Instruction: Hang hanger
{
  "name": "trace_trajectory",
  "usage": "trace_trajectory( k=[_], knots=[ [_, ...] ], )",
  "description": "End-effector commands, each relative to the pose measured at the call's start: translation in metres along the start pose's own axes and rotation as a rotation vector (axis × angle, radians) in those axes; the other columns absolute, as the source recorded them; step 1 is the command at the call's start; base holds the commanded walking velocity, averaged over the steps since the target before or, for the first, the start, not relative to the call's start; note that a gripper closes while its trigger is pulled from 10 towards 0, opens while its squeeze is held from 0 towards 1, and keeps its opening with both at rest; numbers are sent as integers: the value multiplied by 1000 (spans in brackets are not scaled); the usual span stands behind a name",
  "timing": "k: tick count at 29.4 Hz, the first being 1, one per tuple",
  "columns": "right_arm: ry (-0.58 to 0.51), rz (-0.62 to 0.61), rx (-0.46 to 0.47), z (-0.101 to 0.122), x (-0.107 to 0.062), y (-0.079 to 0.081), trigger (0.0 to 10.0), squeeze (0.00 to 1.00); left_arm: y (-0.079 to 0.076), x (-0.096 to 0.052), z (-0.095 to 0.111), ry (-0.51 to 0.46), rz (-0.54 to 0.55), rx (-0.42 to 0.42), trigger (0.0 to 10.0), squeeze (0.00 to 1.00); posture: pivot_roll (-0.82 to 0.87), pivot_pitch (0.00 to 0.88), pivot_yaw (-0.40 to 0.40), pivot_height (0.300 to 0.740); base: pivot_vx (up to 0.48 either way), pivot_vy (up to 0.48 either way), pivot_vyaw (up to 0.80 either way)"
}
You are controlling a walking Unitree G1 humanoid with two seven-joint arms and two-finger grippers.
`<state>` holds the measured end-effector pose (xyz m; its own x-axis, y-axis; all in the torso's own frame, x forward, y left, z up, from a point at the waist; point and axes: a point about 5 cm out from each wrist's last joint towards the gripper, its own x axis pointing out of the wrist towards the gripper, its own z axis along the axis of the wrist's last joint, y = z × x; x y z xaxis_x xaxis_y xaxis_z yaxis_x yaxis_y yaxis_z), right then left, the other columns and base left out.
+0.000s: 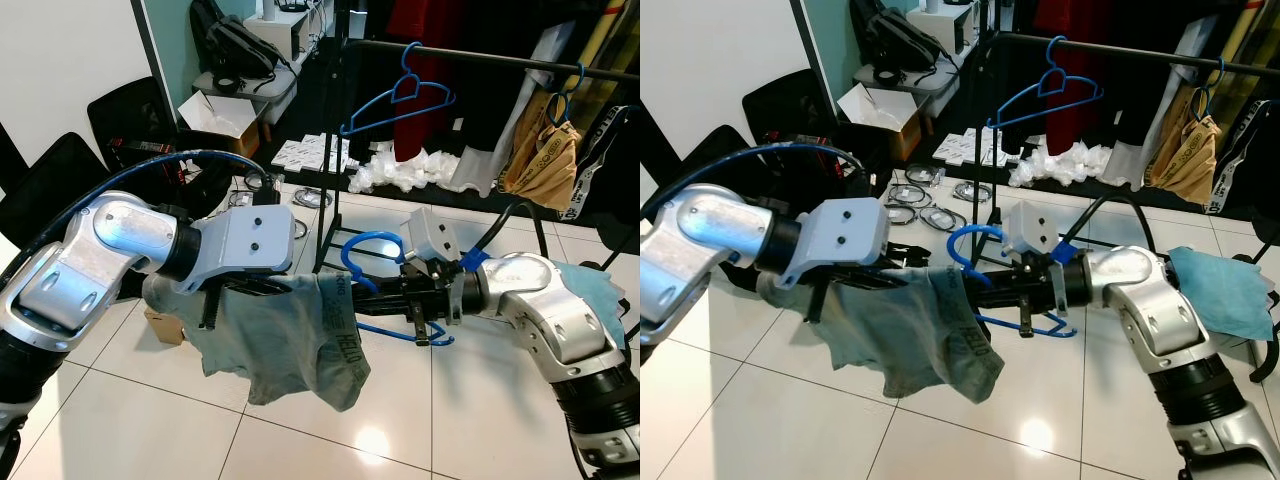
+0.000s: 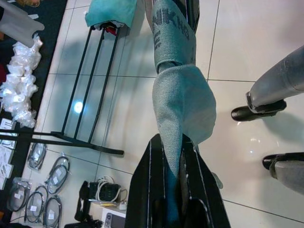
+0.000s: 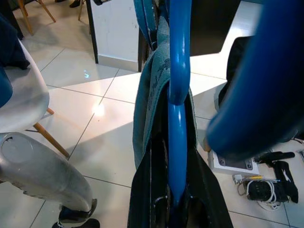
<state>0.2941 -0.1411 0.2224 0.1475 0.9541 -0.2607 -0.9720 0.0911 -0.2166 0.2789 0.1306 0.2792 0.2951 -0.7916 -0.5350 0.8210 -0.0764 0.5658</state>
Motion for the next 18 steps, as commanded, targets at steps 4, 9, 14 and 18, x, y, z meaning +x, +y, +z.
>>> trace_trajectory(
  k=[4,9,14,18],
  knots=[
    [-58,-19,5,8,3,-2,10000,1000,-2,-3,0,-6,-25,13,0,0,19,35,22,740,0,0,0],
    [-69,-59,2,8,0,-6,10000,1000,-1,-4,1,-23,-20,17,0,0,18,33,23,740,0,0,0],
    [-73,-76,6,7,-8,-7,10000,1000,4,-8,1,-24,3,26,0,0,17,35,23,740,0,0,0],
    [-72,-91,6,7,-13,-7,10000,1000,6,-10,0,-20,13,26,0,0,18,36,23,740,0,0,0]
  ],
)
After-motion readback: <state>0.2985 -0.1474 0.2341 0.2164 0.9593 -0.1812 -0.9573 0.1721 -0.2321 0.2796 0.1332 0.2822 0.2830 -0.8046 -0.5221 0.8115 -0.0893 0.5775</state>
